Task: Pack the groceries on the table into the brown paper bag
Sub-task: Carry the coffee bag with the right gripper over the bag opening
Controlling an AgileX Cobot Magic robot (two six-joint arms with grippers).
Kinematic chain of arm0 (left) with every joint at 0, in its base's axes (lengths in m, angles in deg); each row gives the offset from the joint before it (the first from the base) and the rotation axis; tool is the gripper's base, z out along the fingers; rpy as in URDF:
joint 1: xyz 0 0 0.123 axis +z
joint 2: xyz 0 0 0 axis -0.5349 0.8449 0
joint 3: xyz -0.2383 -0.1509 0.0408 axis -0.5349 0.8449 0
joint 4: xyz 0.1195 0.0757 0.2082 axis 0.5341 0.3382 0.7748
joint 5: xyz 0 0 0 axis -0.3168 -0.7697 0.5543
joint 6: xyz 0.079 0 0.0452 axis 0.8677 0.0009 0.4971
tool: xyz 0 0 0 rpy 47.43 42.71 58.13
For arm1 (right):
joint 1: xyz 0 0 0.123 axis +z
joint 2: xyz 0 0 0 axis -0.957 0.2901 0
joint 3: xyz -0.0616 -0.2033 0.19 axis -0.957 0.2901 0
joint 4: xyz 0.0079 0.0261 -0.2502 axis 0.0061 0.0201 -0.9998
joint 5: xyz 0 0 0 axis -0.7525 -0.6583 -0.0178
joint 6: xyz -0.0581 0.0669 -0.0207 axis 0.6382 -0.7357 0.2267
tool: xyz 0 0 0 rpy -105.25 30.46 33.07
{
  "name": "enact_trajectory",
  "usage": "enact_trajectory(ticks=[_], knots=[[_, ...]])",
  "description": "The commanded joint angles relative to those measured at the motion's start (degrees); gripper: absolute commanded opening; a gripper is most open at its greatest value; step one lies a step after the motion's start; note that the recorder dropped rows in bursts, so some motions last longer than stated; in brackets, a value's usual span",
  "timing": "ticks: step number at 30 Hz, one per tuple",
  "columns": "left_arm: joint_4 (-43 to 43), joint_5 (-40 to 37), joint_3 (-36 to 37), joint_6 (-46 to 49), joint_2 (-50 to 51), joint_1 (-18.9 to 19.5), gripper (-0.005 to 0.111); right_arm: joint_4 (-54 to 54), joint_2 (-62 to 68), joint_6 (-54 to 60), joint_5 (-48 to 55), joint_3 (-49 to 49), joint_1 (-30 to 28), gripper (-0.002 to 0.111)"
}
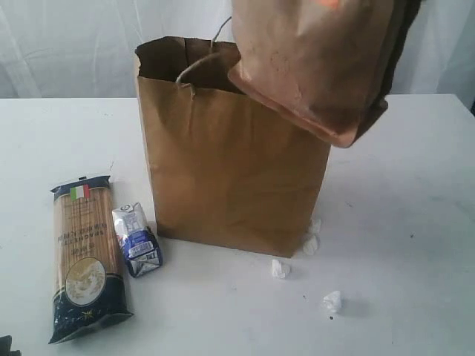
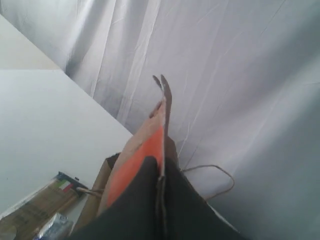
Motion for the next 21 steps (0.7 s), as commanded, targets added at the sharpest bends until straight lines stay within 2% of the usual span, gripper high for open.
enact_trajectory(ticks=[1, 5, 7, 13, 18, 21], knots=[[-0.2, -0.26, 0.2, -0.06, -0.28, -0.35, 0.021, -5.07, -1.37, -2.22, 7.82, -0.84, -0.65, 0.0], [-0.2, -0.26, 0.2, -0.06, -0.28, -0.35, 0.021, -12.85, -3.27, -8.65, 15.85, -0.84, -0.65, 0.0], [-0.2, -0.26, 0.2, -0.06, -0.28, -0.35, 0.021, -13.73, -3.94, -8.76, 15.41, -0.84, -0.65, 0.0], [-0.2, -0.26, 0.2, -0.06, -0.28, -0.35, 0.021, -14.3, -1.94, -8.88, 5.58, -0.84, -0.65, 0.0], [-0.2, -0.26, 0.2, -0.06, -0.28, -0.35, 0.021, -19.67, 5.23, -8.88, -5.21, -2.78, -0.65, 0.0], [-0.2, -0.26, 0.2, -0.06, -0.28, -0.35, 0.021, -22.2, 9.22, -8.88, -5.24, -5.96, -0.65, 0.0]])
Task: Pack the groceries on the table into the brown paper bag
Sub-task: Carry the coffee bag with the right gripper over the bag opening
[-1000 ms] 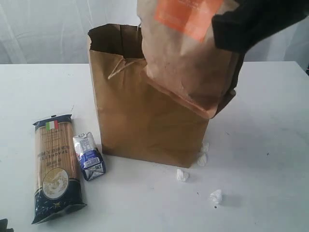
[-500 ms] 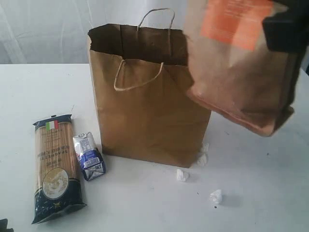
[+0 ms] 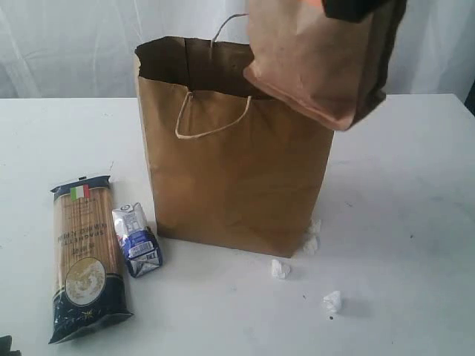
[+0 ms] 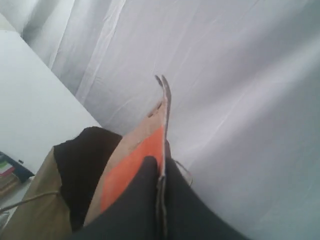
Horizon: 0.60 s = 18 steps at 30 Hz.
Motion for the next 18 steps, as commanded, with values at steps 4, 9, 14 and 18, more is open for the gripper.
enact_trajectory(ticks=[4, 9, 14, 18], knots=[[-0.2, -0.26, 0.2, -0.06, -0.28, -0.35, 0.021, -6.53, 7.49, 0.0, -5.88, -6.72, -0.31, 0.0], [-0.2, -0.26, 0.2, -0.06, -0.28, -0.35, 0.021, -7.86, 11.94, 0.0, -9.23, -9.6, -2.28, 0.0], [-0.2, -0.26, 0.2, -0.06, -0.28, -0.35, 0.021, -7.85, 16.31, 0.09, -11.04, -11.77, -4.44, 0.0], [-0.2, -0.26, 0.2, -0.06, -0.28, -0.35, 0.021, -7.39, 20.09, -0.01, -14.66, -12.22, -5.95, 0.0]])
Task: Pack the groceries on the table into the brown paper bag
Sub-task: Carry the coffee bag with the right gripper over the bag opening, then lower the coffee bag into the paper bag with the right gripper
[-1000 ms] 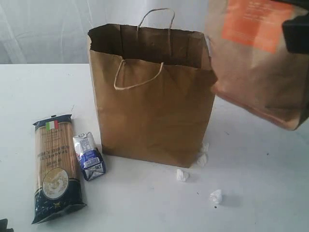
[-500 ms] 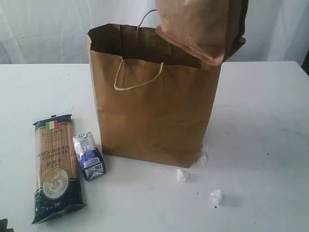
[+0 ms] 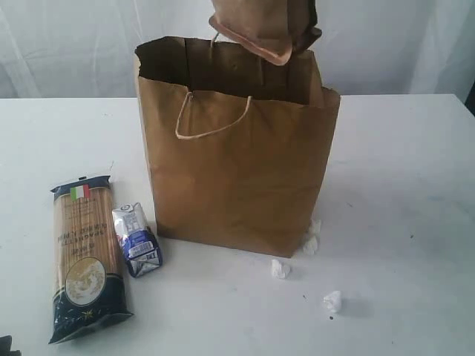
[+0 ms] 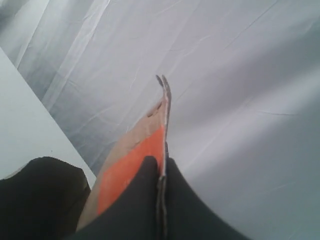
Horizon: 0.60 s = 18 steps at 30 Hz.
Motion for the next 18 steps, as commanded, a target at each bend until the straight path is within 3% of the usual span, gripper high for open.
enact_trajectory(ticks=[1, 18], knots=[[-0.2, -0.26, 0.2, -0.06, -0.28, -0.35, 0.021, -0.64, 2.36, -0.12, -5.89, -0.89, -1.09, 0.0], [-0.2, -0.26, 0.2, -0.06, -0.28, -0.35, 0.021, 2.35, 8.11, -1.77, -8.03, -0.89, -1.09, 0.0]])
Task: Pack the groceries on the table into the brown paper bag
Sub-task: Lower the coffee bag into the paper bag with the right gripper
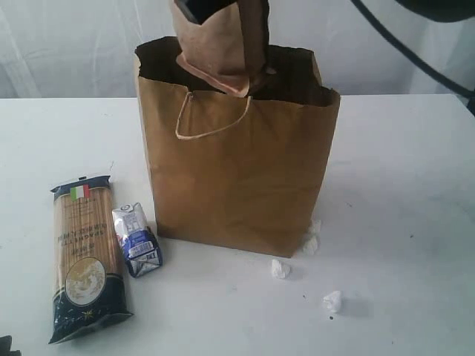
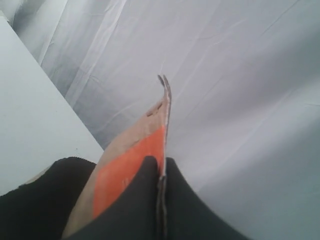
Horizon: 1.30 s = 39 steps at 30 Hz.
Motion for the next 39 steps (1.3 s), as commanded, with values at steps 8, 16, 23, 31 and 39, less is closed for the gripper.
enact_trajectory(ticks=[8, 16, 23, 31, 39], knots=[[-0.2, -0.26, 0.2, -0.06, -0.28, -0.35, 0.021, 1.8, 2.18, -0.85, -2.39, -0.77, -0.26, 0.0], [-0.2, -0.26, 0.2, -0.06, -0.28, -0.35, 0.021, 2.85, 4.06, -2.83, -3.64, -0.77, -0.05, 0.0], [-0.2, -0.26, 0.2, -0.06, -0.28, -0.35, 0.021, 3.79, 5.46, -3.21, -4.32, -0.77, 0.98, 0.0], [-0.2, -0.26, 0.2, -0.06, -0.28, -0.35, 0.021, 4.84, 6.22, -3.96, -4.22, -0.77, 1.53, 0.0], [-0.2, -0.26, 0.2, -0.06, -0.28, -0.35, 0.021, 4.95, 6.45, -3.96, -0.71, -0.77, 1.53, 0.0]])
